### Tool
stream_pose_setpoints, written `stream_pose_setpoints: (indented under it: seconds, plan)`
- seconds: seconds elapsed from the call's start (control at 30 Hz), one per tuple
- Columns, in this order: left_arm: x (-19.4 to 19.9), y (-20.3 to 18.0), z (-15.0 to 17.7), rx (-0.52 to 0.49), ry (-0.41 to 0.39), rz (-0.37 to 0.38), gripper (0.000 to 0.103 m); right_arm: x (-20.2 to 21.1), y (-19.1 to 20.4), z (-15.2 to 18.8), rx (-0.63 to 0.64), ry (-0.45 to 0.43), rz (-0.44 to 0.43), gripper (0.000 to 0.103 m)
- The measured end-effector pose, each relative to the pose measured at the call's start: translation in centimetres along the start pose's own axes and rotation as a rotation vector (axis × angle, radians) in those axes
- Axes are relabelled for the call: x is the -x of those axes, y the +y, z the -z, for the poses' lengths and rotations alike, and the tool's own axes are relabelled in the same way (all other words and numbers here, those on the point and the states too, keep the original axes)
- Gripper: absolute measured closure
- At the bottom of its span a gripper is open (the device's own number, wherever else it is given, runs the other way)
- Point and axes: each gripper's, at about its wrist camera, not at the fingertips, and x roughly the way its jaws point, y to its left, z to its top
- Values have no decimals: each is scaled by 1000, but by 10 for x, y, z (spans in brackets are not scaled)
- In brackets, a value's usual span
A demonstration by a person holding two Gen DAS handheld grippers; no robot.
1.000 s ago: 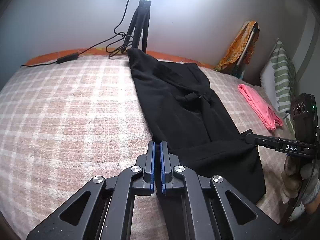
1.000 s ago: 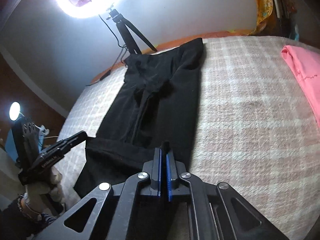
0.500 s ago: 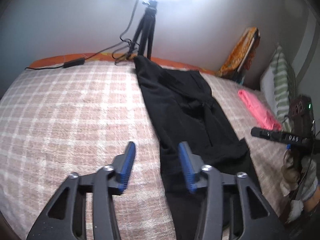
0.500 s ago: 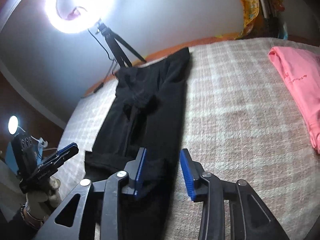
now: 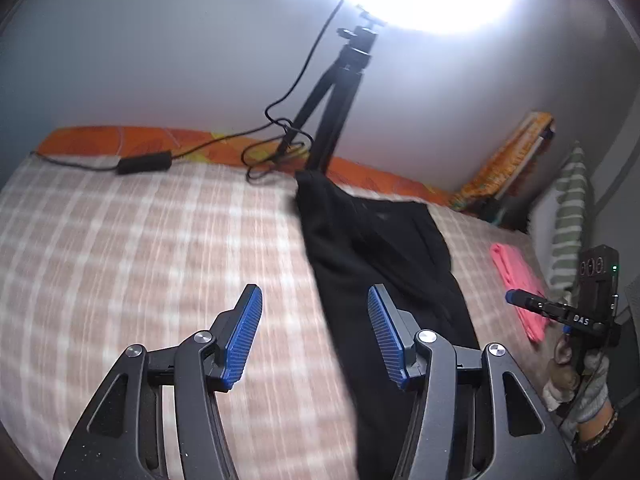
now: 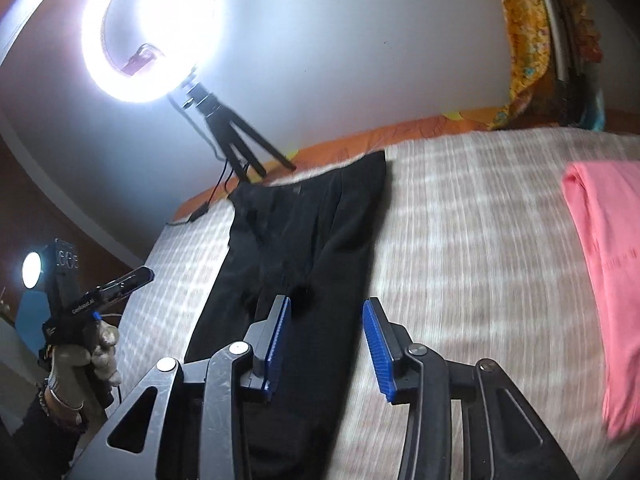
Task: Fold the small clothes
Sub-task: 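Move both tools to the collar end and close them on it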
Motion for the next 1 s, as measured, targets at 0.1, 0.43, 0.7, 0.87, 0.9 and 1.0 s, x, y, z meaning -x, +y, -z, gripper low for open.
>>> stream_pose_setpoints:
  seconds: [0.1,0.43,0.7,0.87,0.9,1.0]
  plan:
    - [-21,5,-16,10,2,-1,49,-21,-7,-22,39,21,32,62]
    - [-86,16,-40,25,38,27,49,-89,-44,-74,12,57,43,62]
    - [-115,18,-53,18,43,28,49,-123,-58,-101,-26,59,-17,62]
    - [-127,21,-62,35,46,33,49,-138,-57,-112,-32,50,-40,62]
    - [-129,21,-64,36,46,31,49,-141,-56,-115,-34,52,-45,62]
    - [-134,21,-67,56,47,35,49,-147,-51,-120,-23,59,-48,62]
